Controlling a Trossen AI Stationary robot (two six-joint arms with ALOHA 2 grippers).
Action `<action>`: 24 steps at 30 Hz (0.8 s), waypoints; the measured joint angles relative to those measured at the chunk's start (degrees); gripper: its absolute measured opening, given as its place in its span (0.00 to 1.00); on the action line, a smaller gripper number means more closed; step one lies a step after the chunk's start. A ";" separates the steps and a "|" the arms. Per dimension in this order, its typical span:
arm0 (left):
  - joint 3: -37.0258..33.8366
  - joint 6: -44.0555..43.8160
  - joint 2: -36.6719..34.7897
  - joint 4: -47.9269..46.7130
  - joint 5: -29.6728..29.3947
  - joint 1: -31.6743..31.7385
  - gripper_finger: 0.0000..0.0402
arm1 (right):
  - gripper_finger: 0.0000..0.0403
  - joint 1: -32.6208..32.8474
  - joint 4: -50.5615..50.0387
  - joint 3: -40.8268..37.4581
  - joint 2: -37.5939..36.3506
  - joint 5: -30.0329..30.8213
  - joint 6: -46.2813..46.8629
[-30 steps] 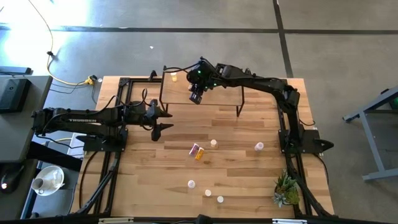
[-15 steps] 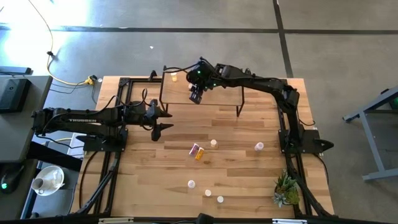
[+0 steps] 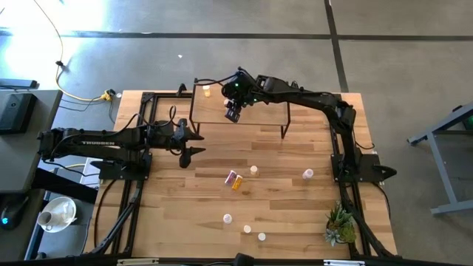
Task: Pick and place medicine bottles onto shelf by color
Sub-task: Put the left orange pill bottle on the shelf aligned with the orange pill bottle, then put the top blue pill bottle on the shelf aligned with the blue pill bottle
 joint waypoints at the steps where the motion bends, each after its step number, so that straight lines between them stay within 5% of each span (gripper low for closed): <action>1: 0.00 0.00 0.00 0.00 -0.02 -0.02 0.54 | 0.38 0.00 0.00 0.00 0.00 0.00 -0.19; 24: 0.00 -0.06 0.00 0.01 0.01 -0.01 0.54 | 0.38 0.14 -3.37 0.00 -7.26 0.15 -0.56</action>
